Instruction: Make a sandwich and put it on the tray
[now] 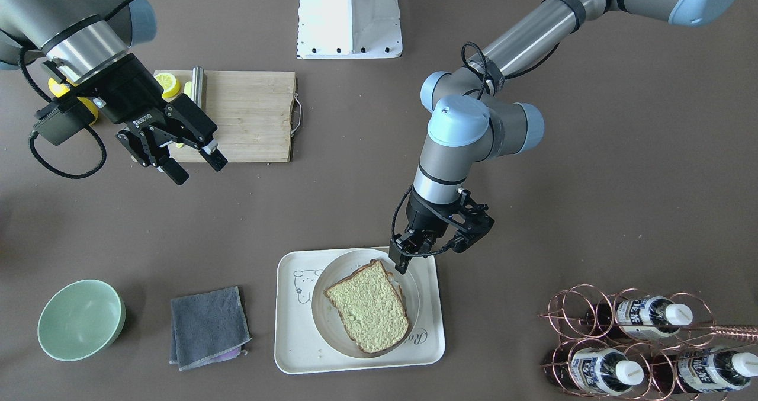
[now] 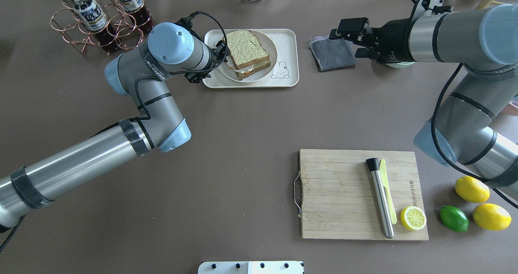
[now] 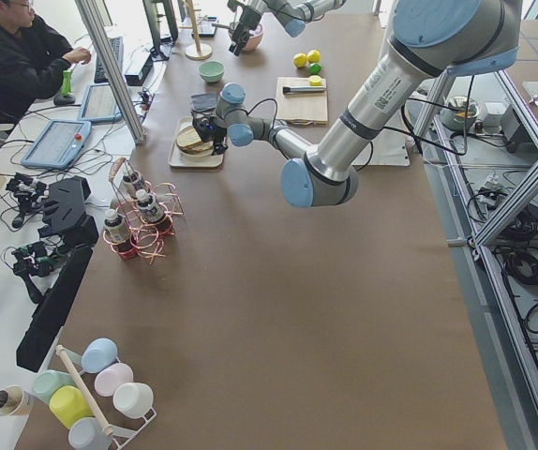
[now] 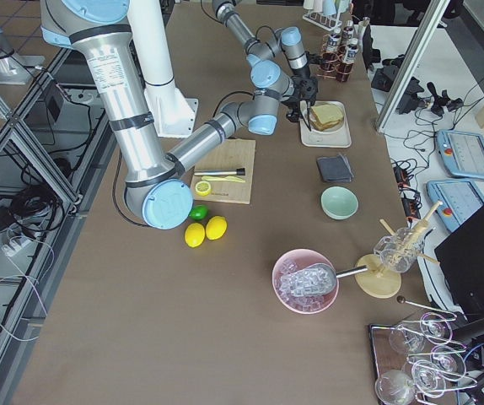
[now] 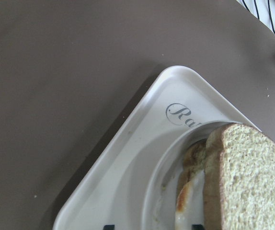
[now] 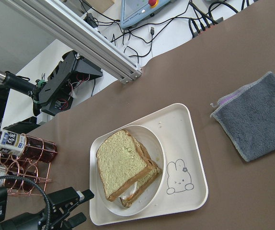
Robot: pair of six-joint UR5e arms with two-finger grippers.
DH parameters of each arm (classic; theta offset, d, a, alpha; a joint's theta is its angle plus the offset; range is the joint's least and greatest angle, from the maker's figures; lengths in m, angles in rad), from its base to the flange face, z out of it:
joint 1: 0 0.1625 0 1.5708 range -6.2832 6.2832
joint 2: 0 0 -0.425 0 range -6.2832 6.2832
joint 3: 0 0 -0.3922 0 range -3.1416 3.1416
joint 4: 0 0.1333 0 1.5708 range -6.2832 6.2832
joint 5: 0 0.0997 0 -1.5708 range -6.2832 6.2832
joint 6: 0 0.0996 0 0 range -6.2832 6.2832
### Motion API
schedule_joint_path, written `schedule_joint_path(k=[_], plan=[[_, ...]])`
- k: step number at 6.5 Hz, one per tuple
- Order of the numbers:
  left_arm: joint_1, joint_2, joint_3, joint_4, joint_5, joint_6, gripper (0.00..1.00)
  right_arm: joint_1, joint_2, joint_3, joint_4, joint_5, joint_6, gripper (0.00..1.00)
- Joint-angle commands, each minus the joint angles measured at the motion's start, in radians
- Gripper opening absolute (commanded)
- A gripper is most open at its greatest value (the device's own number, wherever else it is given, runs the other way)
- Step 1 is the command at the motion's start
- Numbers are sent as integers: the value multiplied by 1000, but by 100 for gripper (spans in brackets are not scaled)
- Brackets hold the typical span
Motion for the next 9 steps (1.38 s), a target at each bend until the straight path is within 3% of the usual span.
schedule_joint_path(k=[1, 2, 4, 6, 8, 9], plan=[[-34, 101, -144, 19, -83, 19, 98, 1, -2, 12, 1, 6, 0, 99], [-52, 180, -272, 70, -114, 79, 98, 2, -3, 13, 0, 12, -1, 99], [-56, 259, -515, 292, -101, 143, 98, 20, -12, 26, -5, 26, -12, 99], [-69, 322, -582, 330, -50, 208, 98, 74, -37, 23, -10, 26, -61, 99], [-103, 388, -636, 330, -50, 263, 98, 179, -107, 10, -38, 28, -256, 99], [-127, 417, -643, 339, -52, 389, 98, 229, -117, 16, -168, 46, -401, 99]])
